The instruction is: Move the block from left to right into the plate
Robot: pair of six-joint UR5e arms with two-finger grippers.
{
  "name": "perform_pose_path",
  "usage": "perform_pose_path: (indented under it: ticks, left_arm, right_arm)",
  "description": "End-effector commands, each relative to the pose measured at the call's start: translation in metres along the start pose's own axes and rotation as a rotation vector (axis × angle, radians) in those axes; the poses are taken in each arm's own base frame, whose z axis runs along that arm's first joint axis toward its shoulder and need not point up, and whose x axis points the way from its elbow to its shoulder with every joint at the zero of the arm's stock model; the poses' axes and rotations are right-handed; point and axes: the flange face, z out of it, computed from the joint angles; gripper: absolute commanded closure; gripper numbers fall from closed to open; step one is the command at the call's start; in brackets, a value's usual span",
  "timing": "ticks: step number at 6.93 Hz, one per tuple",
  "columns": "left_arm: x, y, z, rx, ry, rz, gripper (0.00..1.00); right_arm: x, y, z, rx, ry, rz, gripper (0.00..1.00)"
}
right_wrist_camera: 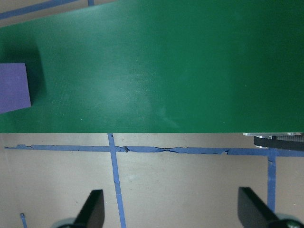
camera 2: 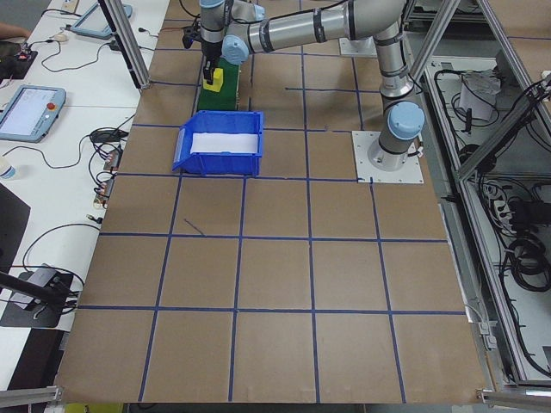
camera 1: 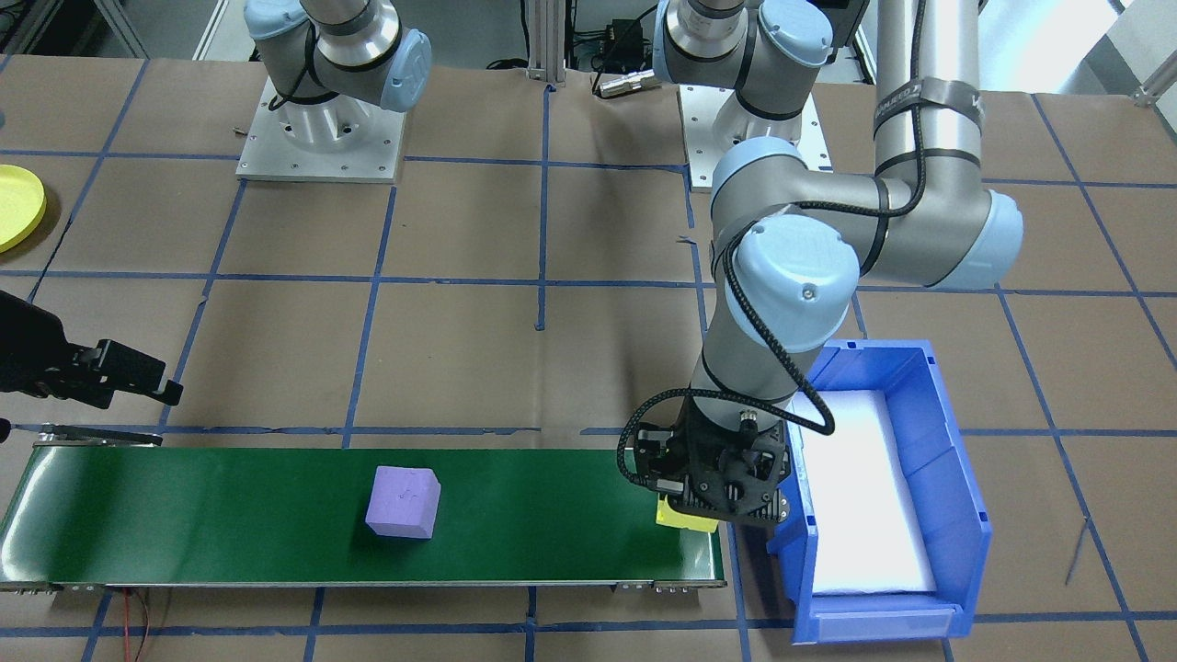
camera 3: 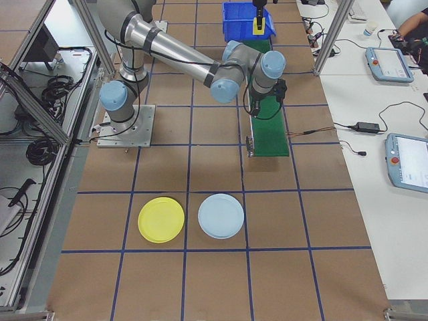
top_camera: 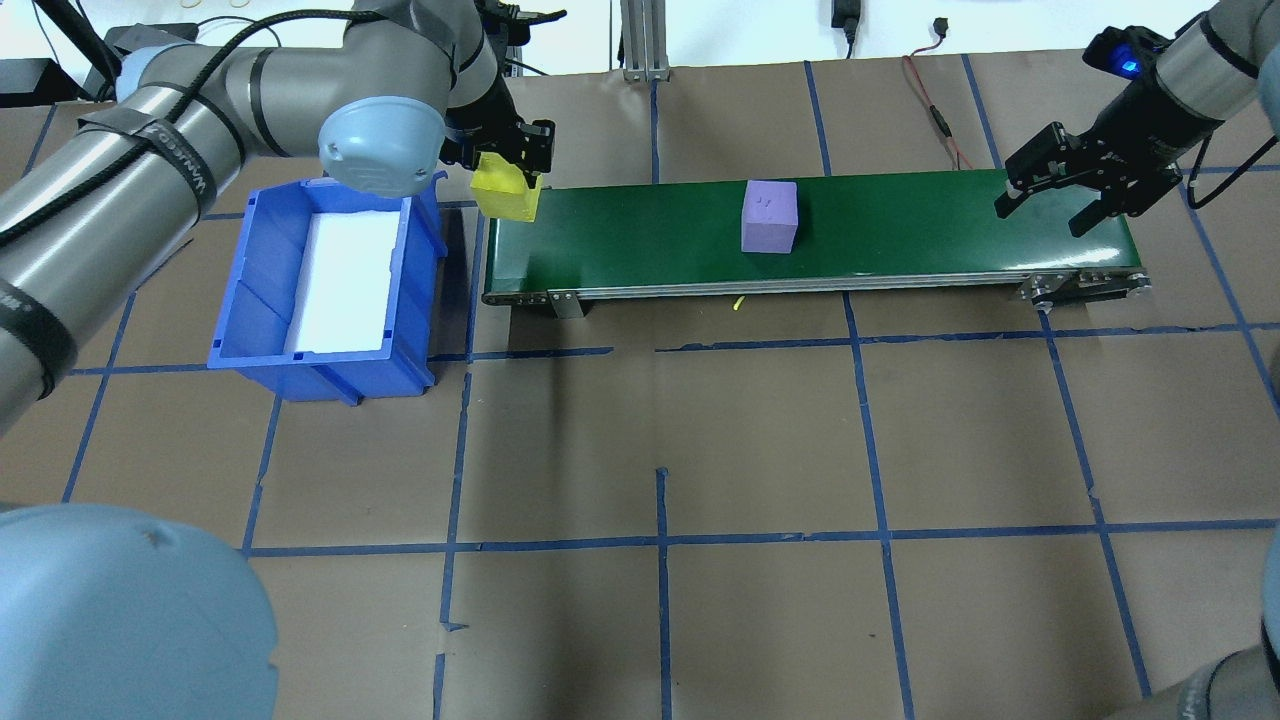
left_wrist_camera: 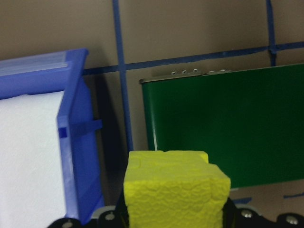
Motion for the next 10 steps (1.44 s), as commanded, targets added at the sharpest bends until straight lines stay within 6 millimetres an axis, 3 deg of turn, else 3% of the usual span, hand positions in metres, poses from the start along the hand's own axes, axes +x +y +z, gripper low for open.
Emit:
perform_pose_path:
  ticks: [1, 2, 4, 6, 7, 9, 10]
  left_arm:
    - [0.005, -0.003, 0.033, -0.030, 0.010, 0.001, 0.71]
    - [0.007, 0.005, 0.048, -0.047, 0.025, -0.004, 0.69]
    - [0.009, 0.011, 0.053, -0.043, 0.048, -0.002, 0.65]
    - [0.010, 0.018, 0.063, -0.042, 0.049, 0.024, 0.19]
    - [0.010, 0.018, 0.059, -0.030, 0.047, 0.049, 0.00]
    - [0.006, 0.017, 0.007, 0.020, 0.032, 0.033, 0.00]
    - [-0.001, 0.032, -0.033, -0.023, 0.024, 0.024, 0.00]
  right_arm:
    - [0.005, 0.002, 0.019, -0.002, 0.003, 0.003, 0.00]
    - [0.011, -0.002, 0.025, -0.015, 0.011, 0.007, 0.00]
    - [0.014, -0.012, 0.022, -0.009, 0.026, 0.005, 0.00]
    - [0.028, -0.066, 0.006, 0.042, 0.047, -0.006, 0.00]
    - [0.033, -0.077, 0.012, 0.042, 0.039, -0.006, 0.00]
    - [0.032, -0.077, 0.014, 0.041, 0.032, -0.007, 0.00]
    - [0.031, -0.077, 0.014, 0.039, 0.031, -0.006, 0.00]
